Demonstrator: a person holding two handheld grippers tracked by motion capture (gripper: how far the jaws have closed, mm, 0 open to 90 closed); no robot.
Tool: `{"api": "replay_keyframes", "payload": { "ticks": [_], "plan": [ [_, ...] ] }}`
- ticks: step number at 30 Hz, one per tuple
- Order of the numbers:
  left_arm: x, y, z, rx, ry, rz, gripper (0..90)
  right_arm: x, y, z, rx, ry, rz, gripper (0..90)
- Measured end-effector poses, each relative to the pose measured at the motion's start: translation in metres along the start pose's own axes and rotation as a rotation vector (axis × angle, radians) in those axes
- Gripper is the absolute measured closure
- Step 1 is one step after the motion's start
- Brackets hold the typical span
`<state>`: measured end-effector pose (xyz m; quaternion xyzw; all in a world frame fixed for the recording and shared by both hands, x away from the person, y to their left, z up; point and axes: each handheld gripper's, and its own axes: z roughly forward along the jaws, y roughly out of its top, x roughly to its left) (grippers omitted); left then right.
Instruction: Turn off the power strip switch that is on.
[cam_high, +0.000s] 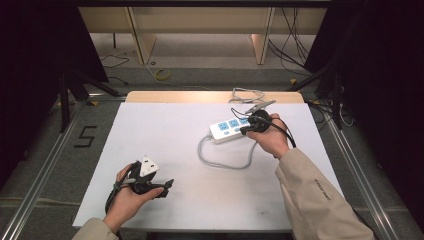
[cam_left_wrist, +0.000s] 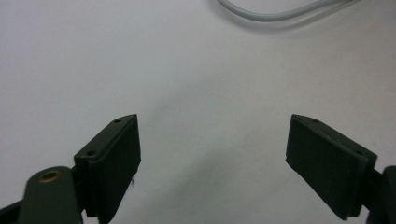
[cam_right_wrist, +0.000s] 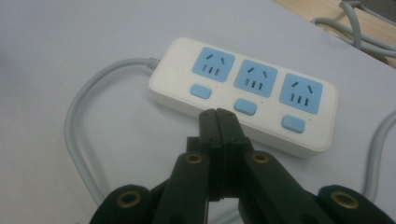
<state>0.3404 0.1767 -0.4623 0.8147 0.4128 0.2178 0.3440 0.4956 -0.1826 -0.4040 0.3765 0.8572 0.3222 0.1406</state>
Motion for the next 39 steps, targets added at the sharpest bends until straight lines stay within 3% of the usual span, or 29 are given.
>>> {"api": "replay_keyframes", "payload": {
  "ticks": [39],
  "plan": [
    [-0.001, 0.001, 0.000, 0.000, -0.002, -0.002, 17.8, 0.001, 0.016, 0.015, 0.023, -0.006, -0.011, 90.0]
  ]
}}
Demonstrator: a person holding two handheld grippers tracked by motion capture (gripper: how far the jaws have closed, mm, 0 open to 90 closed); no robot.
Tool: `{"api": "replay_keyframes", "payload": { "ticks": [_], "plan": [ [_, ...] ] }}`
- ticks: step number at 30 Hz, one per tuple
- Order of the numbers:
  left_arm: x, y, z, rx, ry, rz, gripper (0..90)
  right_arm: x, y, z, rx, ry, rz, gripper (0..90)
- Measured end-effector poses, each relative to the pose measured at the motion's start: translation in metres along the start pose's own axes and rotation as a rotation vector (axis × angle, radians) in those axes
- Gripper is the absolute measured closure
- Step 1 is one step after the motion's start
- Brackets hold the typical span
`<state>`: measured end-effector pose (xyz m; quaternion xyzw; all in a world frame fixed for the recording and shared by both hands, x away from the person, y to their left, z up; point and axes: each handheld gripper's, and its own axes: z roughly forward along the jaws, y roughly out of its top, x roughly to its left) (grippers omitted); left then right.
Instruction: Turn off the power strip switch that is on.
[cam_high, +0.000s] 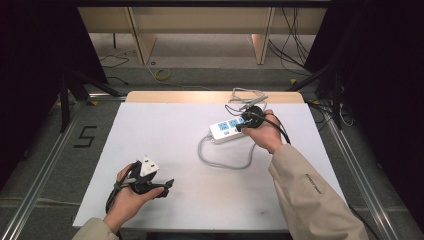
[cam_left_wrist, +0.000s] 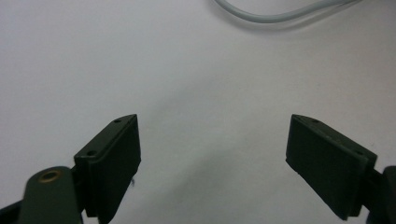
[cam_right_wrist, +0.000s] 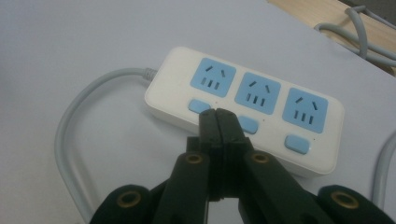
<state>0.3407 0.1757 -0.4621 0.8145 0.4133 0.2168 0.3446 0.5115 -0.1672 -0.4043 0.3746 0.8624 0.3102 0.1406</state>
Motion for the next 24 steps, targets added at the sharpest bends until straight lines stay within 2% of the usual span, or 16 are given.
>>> {"api": "replay_keyframes", "payload": {
  "ticks": [24],
  "plan": [
    [0.000, 0.000, 0.000, -0.003, -0.003, 0.000, 17.8, -0.002, 0.014, 0.021, 0.034, -0.001, -0.006, 90.0]
  ]
}}
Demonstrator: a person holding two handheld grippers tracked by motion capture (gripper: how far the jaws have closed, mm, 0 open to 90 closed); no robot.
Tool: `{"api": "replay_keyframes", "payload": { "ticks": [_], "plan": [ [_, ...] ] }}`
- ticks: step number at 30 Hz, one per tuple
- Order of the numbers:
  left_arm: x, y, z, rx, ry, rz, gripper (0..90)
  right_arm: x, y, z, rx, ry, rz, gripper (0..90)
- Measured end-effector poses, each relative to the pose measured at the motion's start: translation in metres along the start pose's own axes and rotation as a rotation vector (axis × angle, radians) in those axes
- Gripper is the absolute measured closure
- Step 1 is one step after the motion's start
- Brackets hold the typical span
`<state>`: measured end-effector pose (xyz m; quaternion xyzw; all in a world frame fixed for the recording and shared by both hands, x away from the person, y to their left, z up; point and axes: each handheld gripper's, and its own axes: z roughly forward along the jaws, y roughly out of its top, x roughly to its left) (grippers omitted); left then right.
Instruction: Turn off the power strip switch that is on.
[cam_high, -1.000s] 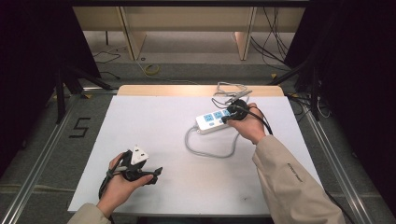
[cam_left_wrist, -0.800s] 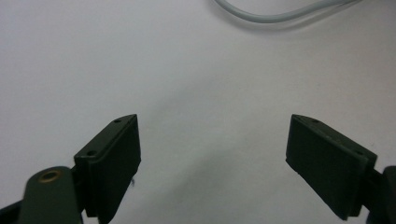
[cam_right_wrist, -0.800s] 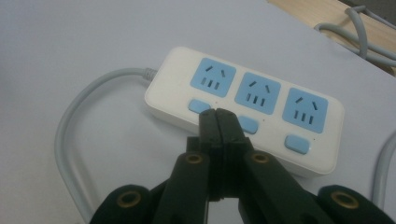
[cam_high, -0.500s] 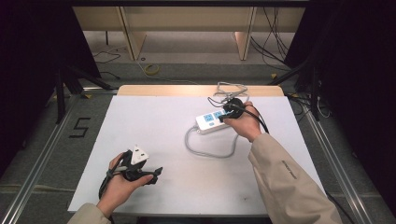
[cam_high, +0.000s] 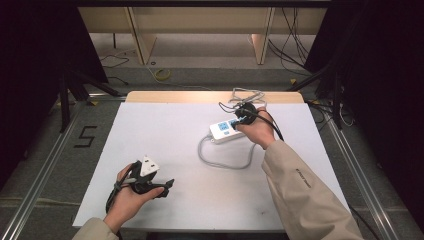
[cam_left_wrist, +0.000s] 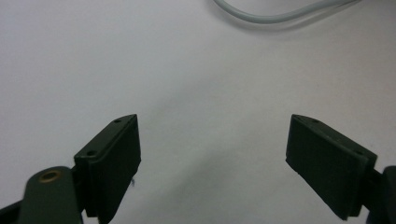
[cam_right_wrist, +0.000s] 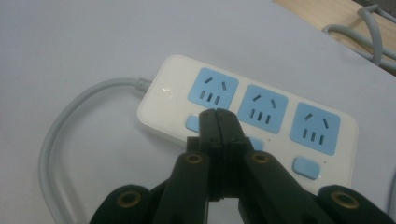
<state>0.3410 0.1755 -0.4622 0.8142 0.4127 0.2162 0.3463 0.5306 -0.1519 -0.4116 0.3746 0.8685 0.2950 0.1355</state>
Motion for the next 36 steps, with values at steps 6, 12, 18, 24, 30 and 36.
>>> {"api": "replay_keyframes", "payload": {
  "ticks": [6, 12, 18, 24, 30, 36],
  "plan": [
    [0.000, 0.000, 0.000, 0.002, -0.001, 0.001, 17.8, -0.001, 0.002, 0.005, 0.013, -0.004, 0.002, 90.0],
    [0.000, 0.000, 0.000, 0.002, -0.002, 0.002, 17.8, -0.001, 0.007, 0.009, 0.023, -0.010, -0.004, 90.0],
    [0.000, 0.000, 0.000, 0.001, -0.003, 0.003, 17.8, -0.001, 0.010, 0.013, 0.031, -0.010, -0.004, 90.0],
    [0.000, 0.000, 0.001, 0.001, -0.005, 0.003, 17.8, -0.001, 0.011, 0.017, 0.044, -0.007, 0.000, 90.0],
    [0.000, 0.000, 0.001, 0.001, -0.005, 0.003, 17.8, -0.001, 0.011, 0.023, 0.064, -0.004, -0.001, 90.0],
    [0.000, 0.000, 0.001, 0.003, -0.008, 0.005, 17.8, 0.001, 0.012, 0.030, 0.087, -0.002, -0.006, 90.0]
  ]
}}
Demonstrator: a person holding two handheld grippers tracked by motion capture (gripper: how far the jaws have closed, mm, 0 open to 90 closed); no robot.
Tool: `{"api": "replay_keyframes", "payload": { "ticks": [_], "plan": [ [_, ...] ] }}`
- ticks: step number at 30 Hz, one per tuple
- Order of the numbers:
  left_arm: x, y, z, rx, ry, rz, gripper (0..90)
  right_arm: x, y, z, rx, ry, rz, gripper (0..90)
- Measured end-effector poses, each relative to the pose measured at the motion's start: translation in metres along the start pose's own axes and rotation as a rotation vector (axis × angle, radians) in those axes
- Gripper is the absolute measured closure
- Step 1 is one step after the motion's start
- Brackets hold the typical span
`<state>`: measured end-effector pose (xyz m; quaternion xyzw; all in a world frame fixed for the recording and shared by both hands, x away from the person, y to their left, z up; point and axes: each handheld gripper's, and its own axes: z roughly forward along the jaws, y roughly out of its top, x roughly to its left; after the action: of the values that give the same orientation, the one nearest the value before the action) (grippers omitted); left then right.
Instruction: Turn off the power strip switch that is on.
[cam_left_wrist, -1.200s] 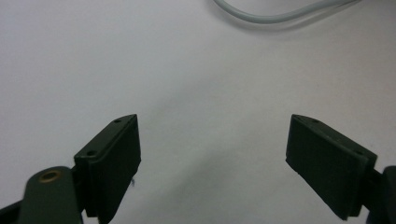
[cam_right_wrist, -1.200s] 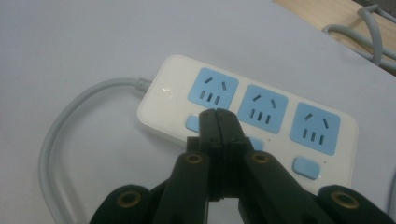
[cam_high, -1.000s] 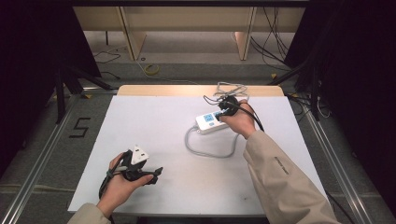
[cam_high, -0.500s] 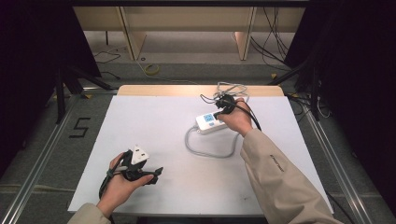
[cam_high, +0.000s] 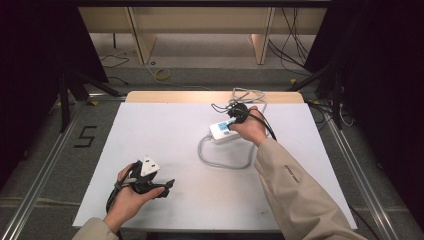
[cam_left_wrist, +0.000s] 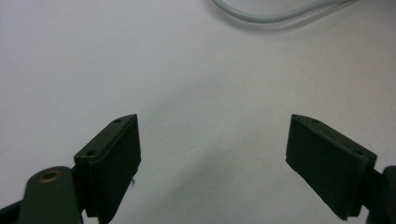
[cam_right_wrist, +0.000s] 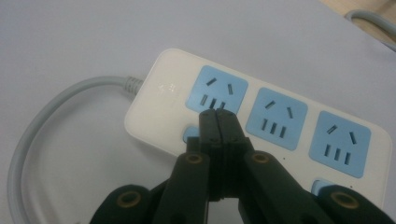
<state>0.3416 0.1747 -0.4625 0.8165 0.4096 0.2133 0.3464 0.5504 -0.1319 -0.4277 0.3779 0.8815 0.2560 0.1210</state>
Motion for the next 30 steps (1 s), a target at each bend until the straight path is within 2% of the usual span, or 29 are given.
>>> {"api": "replay_keyframes", "payload": {
  "ticks": [14, 30],
  "plan": [
    [0.000, 0.000, 0.000, 0.000, -0.003, 0.005, 17.9, 0.005, 0.008, 0.010, 0.050, -0.001, -0.025, 90.0],
    [0.001, 0.000, 0.000, 0.000, -0.006, 0.003, 17.9, 0.006, 0.009, 0.017, 0.089, 0.010, -0.022, 90.0]
  ]
}}
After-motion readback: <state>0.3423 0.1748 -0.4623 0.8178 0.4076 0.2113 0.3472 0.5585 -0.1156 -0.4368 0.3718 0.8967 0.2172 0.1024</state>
